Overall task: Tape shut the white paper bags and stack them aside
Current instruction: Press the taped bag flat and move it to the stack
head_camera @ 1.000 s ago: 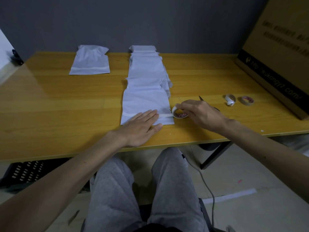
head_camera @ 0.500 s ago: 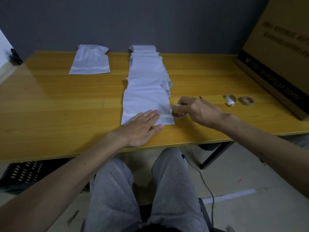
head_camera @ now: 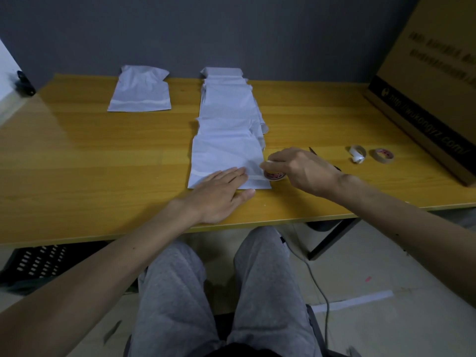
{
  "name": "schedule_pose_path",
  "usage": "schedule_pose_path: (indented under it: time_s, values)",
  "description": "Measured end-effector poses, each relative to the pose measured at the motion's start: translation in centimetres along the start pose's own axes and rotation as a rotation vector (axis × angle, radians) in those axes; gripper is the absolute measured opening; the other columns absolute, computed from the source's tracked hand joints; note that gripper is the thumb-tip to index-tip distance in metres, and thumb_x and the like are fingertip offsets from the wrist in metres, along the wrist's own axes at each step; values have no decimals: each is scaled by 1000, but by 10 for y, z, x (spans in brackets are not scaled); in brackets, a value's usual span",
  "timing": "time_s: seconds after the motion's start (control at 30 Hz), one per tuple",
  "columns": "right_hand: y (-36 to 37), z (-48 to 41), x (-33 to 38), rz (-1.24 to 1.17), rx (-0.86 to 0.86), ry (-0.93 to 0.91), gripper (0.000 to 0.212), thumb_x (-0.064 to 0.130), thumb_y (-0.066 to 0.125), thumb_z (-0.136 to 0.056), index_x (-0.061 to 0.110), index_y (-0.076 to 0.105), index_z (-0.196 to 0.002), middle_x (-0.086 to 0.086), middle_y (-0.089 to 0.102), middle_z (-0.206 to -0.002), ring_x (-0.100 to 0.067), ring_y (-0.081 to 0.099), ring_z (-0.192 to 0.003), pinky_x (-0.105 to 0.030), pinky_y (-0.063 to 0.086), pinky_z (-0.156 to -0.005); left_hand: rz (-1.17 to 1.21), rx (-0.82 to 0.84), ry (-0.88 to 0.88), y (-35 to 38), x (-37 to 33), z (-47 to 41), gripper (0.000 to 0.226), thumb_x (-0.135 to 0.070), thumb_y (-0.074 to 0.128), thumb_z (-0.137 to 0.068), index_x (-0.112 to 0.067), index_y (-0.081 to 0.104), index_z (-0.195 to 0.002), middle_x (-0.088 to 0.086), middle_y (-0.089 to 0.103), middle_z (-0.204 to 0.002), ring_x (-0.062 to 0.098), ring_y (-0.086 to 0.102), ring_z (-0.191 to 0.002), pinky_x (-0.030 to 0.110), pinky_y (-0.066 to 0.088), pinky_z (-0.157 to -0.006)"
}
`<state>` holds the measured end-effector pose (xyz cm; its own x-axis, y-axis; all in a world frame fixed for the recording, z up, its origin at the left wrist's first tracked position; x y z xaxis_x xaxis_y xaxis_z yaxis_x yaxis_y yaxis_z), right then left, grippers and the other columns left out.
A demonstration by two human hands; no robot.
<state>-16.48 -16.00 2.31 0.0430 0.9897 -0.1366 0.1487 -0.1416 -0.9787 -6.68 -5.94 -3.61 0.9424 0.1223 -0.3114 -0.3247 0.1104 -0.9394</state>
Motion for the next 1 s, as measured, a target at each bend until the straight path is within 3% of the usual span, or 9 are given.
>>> schedule_pose_path:
  time_s: [0.13, 0.23, 0.33, 0.43, 0.57, 0.67, 0.8, 0.97, 1.0]
  values:
    - [-2, -3, 4, 67, -39, 15, 63, -23, 50, -70, 1, 55, -127, -19, 67, -102, -40, 61, -83, -36, 44, -67, -17, -89, -9, -7, -7, 0, 63, -55, 19, -99, -23, 14, -153, -7, 13, -160, 9, 9, -146, 28, 7, -117]
    - [2, -4, -1, 84, -19, 65, 44, -16, 44, -79, 5, 56, -115, -16, 64, -99, -38, 56, -83, -30, 29, -65, -64, -117, 14, -9, -13, 2, 59, -54, 18, -99, -28, 17, -152, -5, 17, -158, 12, 11, -145, 31, 10, -115]
    - [2, -5, -1, -49, -3, 59, 32, -11, 47, -77, 5, 61, -101, -13, 65, -93, -37, 59, -79, -35, 39, -63, -95, -135, 0, -8, -14, 0, 59, -55, 18, -99, -26, 28, -149, -4, 13, -159, 13, 5, -146, 33, 7, -117]
    - [3, -2, -5, -231, -79, 98, 28, -1, 54, -86, 4, 67, -110, -16, 65, -107, -34, 63, -91, -39, 52, -73, -87, -164, 19, -9, -24, -4, 62, -53, 22, -99, -16, 32, -148, -2, 16, -159, 13, 8, -145, 30, 7, -117]
    - [12, 6, -8, -352, -136, 209, 39, -8, 50, -92, 6, 61, -126, -17, 60, -109, -33, 62, -92, -35, 50, -78, -49, -181, 27, -7, -30, -8, 63, -53, 24, -99, -14, 29, -147, -1, 29, -152, 13, 23, -140, 27, 15, -115]
    - [11, 13, -14, -433, -196, 333, 44, -2, 52, -93, 11, 51, -135, -15, 63, -112, -30, 61, -98, -29, 46, -80, -92, -159, 21, -3, -30, -8, 64, -55, 20, -98, -17, 26, -149, -2, 25, -153, 14, 18, -141, 30, 14, -116]
    - [11, 18, -18, -510, -237, 409, 20, 10, 57, -93, 9, 55, -114, -5, 64, -96, -28, 61, -87, -41, 50, -75, -89, -126, 8, -1, -32, -12, 70, -58, 16, -97, -16, 23, -151, -2, 18, -156, 13, 9, -144, 31, 10, -117]
    - [11, 23, -23, -540, -344, 433, 25, 12, 63, -91, 12, 66, -116, 4, 63, -106, -5, 56, -92, -5, 42, -81, 10, -113, 43, 1, -34, -12, 66, -52, 22, -100, -15, 15, -153, -1, 13, -160, 12, 9, -146, 28, 5, -119]
    - [12, 24, -24, -553, -349, 448, 28, 13, 63, -91, 14, 66, -119, 8, 62, -104, -2, 55, -92, -4, 40, -81, 16, -91, 40, 3, -33, -12, 66, -52, 21, -100, -15, 12, -154, -1, 11, -161, 11, 7, -147, 28, 2, -120]
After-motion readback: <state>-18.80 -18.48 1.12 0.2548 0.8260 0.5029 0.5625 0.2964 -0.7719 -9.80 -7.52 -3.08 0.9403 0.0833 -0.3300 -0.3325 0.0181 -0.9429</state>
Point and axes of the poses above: each hand's wrist, its own z-axis away from the middle knuckle, its own y-axis out of the palm, x = y × z, the point moved 7 cm from there along -z, towards the middle knuckle
